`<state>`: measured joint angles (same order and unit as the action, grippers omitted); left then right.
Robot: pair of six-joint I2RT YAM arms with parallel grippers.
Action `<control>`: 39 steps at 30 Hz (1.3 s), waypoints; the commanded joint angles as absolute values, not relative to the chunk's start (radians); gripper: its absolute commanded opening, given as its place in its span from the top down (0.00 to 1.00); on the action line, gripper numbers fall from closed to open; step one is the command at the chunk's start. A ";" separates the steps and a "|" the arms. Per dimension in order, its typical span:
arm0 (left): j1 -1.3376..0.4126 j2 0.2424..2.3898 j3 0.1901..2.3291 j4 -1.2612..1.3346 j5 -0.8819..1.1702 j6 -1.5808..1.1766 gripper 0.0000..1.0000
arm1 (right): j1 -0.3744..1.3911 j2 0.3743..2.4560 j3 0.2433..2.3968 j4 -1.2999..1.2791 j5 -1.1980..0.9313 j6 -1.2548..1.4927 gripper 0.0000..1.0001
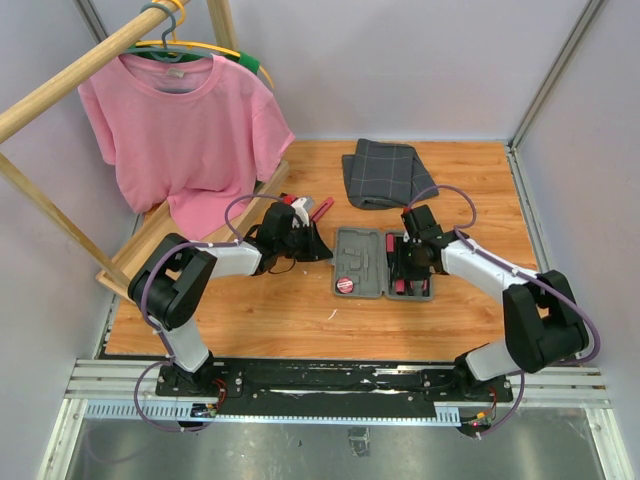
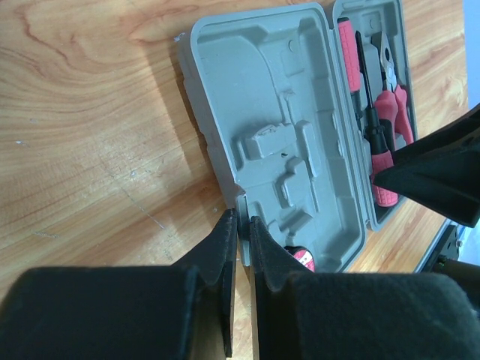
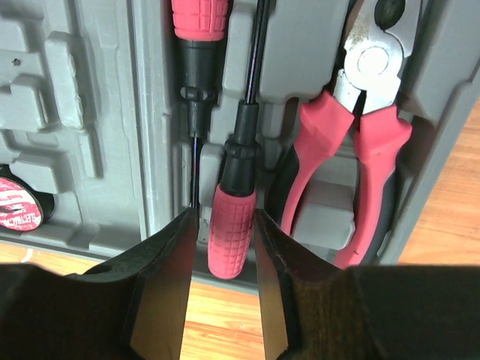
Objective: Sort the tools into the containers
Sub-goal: Place the screwdriver in the storage box.
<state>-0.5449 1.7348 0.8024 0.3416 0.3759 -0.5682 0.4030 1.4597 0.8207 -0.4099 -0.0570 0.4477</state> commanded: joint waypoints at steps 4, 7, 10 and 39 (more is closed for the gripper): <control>-0.538 1.720 0.829 0.340 0.364 -0.535 0.99 | 0.387 1.391 0.835 -0.518 0.009 0.438 0.60; -0.538 1.719 0.828 0.338 0.364 -0.535 1.00 | 0.387 1.361 0.847 -0.541 0.024 0.432 0.59; -0.538 1.719 0.828 0.337 0.362 -0.535 0.99 | 0.387 1.337 0.852 -0.546 0.032 0.422 0.60; -0.538 1.722 0.833 0.330 0.361 -0.531 1.00 | 0.387 1.456 0.854 -0.410 -0.011 0.399 0.78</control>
